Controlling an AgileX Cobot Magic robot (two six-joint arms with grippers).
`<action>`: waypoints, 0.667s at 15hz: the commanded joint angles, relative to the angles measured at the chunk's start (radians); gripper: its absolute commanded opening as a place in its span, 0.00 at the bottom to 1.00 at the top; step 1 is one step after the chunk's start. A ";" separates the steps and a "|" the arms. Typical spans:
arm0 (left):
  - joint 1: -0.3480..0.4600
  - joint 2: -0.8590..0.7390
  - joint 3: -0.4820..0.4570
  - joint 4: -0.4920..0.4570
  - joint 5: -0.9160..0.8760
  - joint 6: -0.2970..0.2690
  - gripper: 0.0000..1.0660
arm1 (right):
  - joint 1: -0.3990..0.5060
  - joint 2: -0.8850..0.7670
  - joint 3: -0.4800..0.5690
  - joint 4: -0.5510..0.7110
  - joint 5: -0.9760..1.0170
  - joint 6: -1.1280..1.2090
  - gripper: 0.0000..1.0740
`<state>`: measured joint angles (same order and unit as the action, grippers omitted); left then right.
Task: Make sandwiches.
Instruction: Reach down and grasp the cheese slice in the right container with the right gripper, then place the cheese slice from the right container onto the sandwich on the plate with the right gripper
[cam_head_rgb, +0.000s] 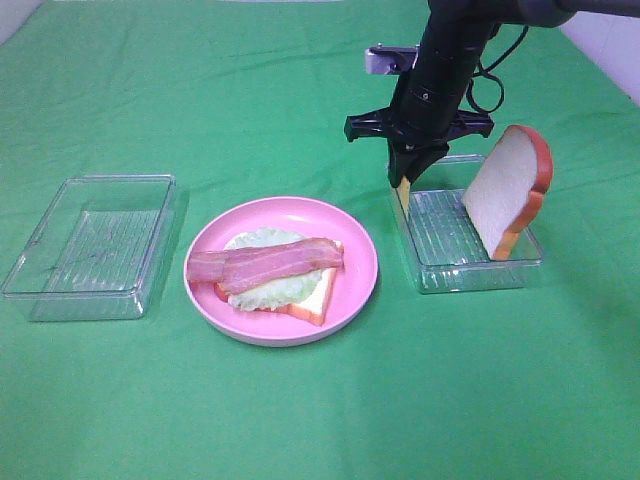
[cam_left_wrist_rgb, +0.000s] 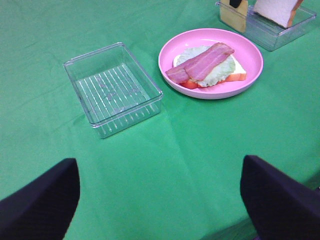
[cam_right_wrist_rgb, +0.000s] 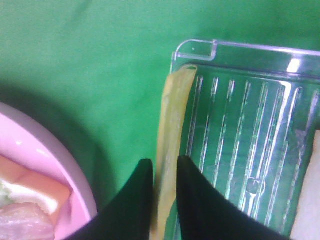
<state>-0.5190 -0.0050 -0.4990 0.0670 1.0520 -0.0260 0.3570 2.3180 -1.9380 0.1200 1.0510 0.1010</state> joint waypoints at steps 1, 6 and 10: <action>-0.002 -0.022 0.002 -0.008 -0.010 0.000 0.77 | -0.001 0.006 -0.003 -0.002 0.013 0.003 0.00; -0.002 -0.022 0.002 -0.008 -0.010 0.000 0.77 | -0.001 -0.020 -0.050 0.004 0.072 0.000 0.00; -0.002 -0.022 0.002 -0.008 -0.010 0.000 0.77 | -0.001 -0.110 -0.061 0.145 0.128 -0.086 0.00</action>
<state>-0.5190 -0.0050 -0.4990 0.0670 1.0520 -0.0260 0.3570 2.2180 -1.9900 0.2450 1.1650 0.0380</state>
